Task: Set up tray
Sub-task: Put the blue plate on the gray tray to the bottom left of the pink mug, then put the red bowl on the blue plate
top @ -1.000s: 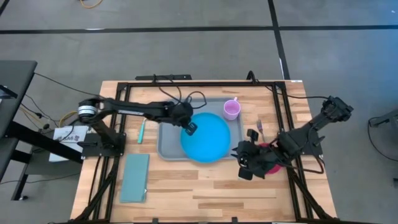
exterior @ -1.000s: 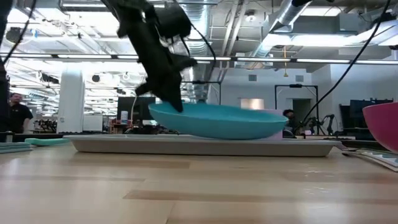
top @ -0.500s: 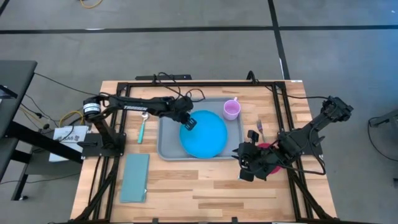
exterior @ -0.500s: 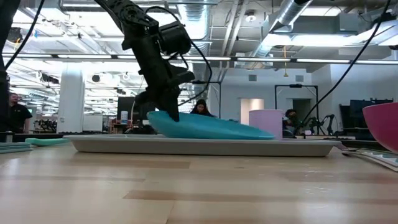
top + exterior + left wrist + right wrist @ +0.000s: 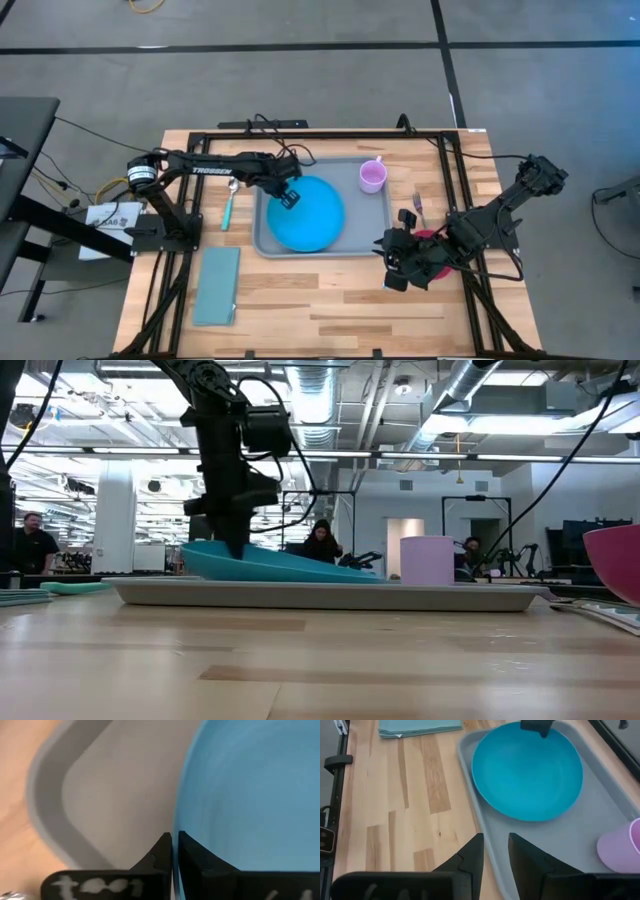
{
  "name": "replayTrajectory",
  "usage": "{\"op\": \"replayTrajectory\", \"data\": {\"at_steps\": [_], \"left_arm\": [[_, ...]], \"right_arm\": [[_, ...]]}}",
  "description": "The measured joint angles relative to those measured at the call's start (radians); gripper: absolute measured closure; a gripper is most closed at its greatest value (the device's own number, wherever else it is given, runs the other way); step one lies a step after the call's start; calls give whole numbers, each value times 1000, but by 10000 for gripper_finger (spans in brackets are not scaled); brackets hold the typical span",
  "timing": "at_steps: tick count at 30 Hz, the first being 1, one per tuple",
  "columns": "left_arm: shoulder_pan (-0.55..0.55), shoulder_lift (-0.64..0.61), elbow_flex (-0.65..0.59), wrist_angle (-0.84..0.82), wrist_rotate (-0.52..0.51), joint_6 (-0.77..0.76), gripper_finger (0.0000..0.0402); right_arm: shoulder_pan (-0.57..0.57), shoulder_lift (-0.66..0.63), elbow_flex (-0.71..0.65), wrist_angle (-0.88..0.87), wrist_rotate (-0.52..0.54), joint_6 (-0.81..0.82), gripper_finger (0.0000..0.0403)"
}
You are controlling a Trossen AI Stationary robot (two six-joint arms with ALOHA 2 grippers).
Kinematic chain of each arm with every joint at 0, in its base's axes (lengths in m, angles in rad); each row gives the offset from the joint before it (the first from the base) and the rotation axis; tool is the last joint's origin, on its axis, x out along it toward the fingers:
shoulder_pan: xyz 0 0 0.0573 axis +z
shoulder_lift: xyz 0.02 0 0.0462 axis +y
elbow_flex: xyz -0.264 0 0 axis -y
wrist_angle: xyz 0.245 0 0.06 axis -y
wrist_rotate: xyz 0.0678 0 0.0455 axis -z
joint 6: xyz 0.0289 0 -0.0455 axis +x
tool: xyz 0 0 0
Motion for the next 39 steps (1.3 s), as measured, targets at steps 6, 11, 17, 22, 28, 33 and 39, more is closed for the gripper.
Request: {"op": "replayTrajectory", "data": {"at_steps": [6,11,17,22,28,33,39], "left_arm": [[0,0,0,-32,-17,15,385],[-3,2,-2,-71,-39,69,341],[-3,4,-2,-82,-45,63,289],[-3,3,-2,-82,-39,62,270],[-4,1,24,-80,51,73,275],[-43,0,40,-27,41,76,286],[-123,0,40,72,75,107,306]], "right_arm": [[0,0,0,0,0,4,321],[0,13,-2,2,-4,4,321],[0,17,-1,6,-3,3,321],[0,16,-1,7,-3,3,321],[0,16,-1,8,-2,3,321],[0,16,-1,8,-2,3,321],[0,16,-1,8,-3,3,321]]}}
